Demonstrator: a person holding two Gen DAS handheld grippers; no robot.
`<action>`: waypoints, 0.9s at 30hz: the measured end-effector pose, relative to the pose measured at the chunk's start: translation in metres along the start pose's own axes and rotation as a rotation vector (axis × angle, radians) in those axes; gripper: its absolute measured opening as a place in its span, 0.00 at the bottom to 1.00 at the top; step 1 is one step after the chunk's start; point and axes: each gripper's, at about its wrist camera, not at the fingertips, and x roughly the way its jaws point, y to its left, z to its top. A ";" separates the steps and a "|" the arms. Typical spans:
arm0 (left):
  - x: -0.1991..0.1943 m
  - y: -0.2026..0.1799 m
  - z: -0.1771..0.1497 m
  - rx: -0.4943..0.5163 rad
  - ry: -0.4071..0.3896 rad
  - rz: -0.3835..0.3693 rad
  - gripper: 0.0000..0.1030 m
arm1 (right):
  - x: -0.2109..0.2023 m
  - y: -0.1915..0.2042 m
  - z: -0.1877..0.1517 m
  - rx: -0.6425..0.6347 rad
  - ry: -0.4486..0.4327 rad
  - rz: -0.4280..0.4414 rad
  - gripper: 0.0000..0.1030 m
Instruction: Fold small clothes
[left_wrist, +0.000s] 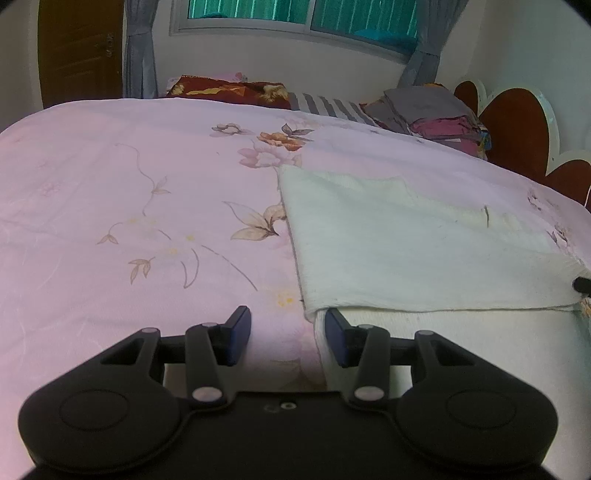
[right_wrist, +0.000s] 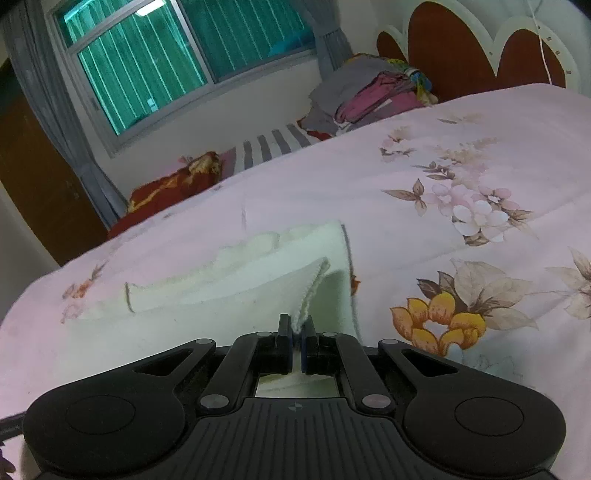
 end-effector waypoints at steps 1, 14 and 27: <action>0.000 0.000 0.000 0.002 0.002 0.000 0.43 | 0.003 -0.001 -0.001 -0.001 0.009 -0.005 0.03; -0.024 -0.006 0.030 0.018 -0.102 -0.084 0.58 | -0.024 0.004 -0.003 -0.106 -0.130 -0.086 0.60; 0.074 -0.109 0.050 0.216 -0.070 -0.169 0.63 | 0.063 0.091 -0.019 -0.277 0.060 0.095 0.25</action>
